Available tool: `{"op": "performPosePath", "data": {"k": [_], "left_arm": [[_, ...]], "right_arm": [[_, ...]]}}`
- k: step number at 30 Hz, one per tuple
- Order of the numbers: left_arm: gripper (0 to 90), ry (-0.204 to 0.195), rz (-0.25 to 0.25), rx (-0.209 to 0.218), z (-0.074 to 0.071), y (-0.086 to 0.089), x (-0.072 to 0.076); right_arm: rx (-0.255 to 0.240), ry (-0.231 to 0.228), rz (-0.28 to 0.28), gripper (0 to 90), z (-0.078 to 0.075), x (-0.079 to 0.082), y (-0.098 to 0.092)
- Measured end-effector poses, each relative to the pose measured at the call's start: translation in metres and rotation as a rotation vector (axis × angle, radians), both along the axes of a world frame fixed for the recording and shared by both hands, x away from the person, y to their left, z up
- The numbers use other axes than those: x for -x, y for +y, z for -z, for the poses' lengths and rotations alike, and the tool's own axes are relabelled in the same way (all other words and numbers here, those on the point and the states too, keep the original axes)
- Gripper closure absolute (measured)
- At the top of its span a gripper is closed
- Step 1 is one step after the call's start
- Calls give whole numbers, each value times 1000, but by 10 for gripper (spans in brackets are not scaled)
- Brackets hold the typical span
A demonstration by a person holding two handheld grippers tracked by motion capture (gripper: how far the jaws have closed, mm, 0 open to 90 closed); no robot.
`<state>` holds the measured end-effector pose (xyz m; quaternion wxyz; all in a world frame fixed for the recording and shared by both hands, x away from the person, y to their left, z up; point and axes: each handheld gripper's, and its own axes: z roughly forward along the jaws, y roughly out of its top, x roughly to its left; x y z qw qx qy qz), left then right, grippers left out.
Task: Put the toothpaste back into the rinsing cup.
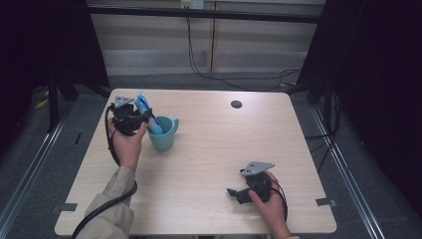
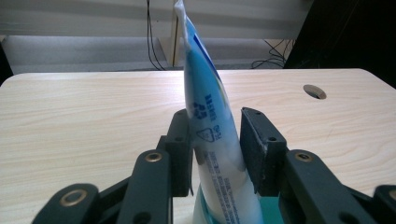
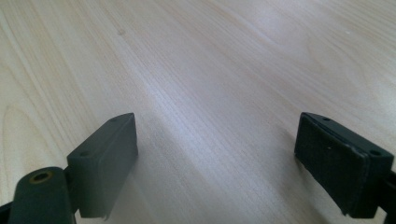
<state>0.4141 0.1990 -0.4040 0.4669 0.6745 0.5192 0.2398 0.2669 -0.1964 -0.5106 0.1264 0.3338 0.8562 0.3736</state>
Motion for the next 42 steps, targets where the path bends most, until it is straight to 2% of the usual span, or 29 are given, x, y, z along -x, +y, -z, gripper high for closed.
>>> {"op": "performPosePath", "data": {"k": [8, 24, 36, 42], "left_arm": [[627, 16, 2, -6, 0, 0, 1], [505, 31, -6, -15, 4, 3, 3], [400, 38, 0, -2, 3, 5, 6], [319, 44, 7, -19, 3, 4, 8]], "right_arm": [[0, 0, 0, 128, 0, 0, 0], [0, 0, 0, 128, 0, 0, 0], [0, 0, 0, 128, 0, 0, 0], [0, 0, 0, 128, 0, 0, 0]]}}
